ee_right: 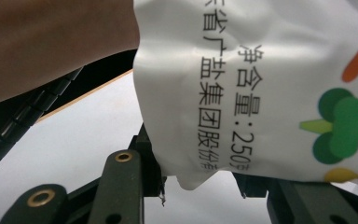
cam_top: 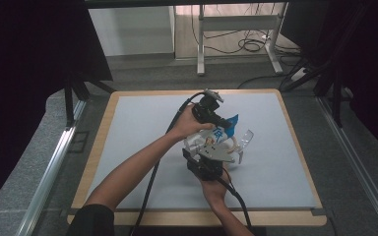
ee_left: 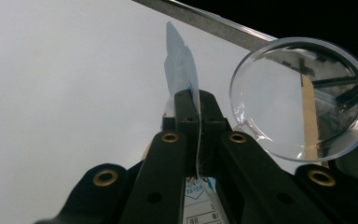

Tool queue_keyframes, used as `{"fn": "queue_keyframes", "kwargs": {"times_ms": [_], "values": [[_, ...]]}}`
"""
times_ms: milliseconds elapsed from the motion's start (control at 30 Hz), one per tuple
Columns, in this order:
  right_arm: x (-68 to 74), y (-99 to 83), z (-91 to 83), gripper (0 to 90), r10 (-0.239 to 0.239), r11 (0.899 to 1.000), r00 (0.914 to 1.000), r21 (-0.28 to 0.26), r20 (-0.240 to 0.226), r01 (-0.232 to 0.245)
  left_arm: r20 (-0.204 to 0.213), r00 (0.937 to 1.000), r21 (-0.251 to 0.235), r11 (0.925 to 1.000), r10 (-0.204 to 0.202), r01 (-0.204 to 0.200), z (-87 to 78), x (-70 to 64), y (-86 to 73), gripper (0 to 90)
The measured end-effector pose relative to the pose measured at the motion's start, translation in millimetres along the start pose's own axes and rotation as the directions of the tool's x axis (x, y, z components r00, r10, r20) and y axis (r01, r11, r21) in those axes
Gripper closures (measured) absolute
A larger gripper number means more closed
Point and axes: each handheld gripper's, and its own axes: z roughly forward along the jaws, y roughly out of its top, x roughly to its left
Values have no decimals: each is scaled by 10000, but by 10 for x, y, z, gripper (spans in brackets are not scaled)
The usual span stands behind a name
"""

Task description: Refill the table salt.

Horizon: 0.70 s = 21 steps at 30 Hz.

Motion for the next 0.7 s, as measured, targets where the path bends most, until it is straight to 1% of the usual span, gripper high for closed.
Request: {"fn": "queue_keyframes", "kwargs": {"times_ms": [700], "values": [[-19,0,-7,607,-24,10000,10000,16,-84,24,-7,10000,24,10000,-24,24,7,6,5,900]]}}
